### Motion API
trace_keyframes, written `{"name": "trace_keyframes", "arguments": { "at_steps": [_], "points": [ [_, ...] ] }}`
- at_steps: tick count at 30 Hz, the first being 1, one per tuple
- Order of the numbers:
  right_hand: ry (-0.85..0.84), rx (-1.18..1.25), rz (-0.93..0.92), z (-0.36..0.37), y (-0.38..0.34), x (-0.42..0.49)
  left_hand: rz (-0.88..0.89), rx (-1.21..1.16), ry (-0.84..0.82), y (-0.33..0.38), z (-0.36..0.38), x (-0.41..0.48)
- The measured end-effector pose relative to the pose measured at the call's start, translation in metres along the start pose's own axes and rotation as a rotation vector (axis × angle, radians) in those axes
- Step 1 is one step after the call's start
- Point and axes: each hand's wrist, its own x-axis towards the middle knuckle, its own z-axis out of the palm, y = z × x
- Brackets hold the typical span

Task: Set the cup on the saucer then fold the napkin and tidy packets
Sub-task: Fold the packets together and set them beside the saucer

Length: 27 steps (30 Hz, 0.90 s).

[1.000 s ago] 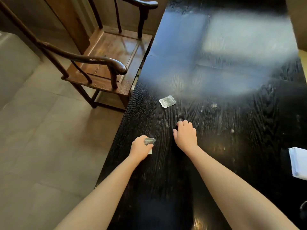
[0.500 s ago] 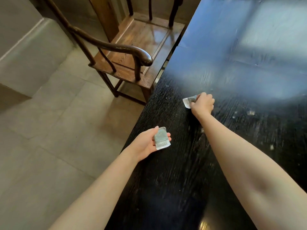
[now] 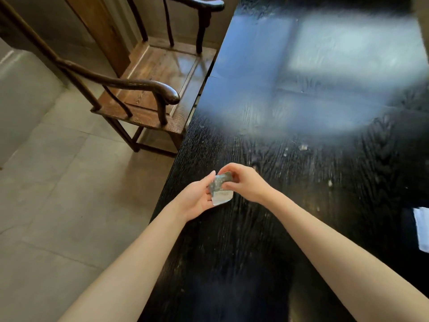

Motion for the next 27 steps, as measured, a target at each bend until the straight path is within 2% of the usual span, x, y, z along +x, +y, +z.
{"name": "trace_keyframes", "arguments": {
  "at_steps": [3, 6, 13, 16, 20, 23, 27],
  "points": [
    [0.090, -0.131, 0.006, -0.005, -0.001, -0.019, 0.001, 0.155, -0.081, -0.002, 0.014, -0.004],
    [0.099, -0.181, 0.029, -0.012, -0.002, -0.042, -0.024, 0.308, -0.138, -0.005, 0.026, -0.009],
    [0.135, -0.093, 0.163, -0.040, -0.012, -0.114, -0.067, 0.684, -0.258, -0.004, 0.087, -0.032],
    [0.293, -0.039, 0.238, -0.066, -0.019, -0.147, -0.037, 0.741, -0.228, -0.003, 0.126, -0.040],
    [0.543, 0.125, 0.294, -0.104, -0.022, -0.195, 0.028, 0.682, -0.178, -0.011, 0.181, -0.056],
    [0.642, 0.227, 0.316, -0.125, -0.015, -0.238, 0.157, 0.667, -0.145, -0.030, 0.224, -0.072],
    [0.761, 0.243, 0.315, -0.147, 0.003, -0.302, 0.331, 0.790, -0.150, -0.068, 0.279, -0.089]
  ]
}}
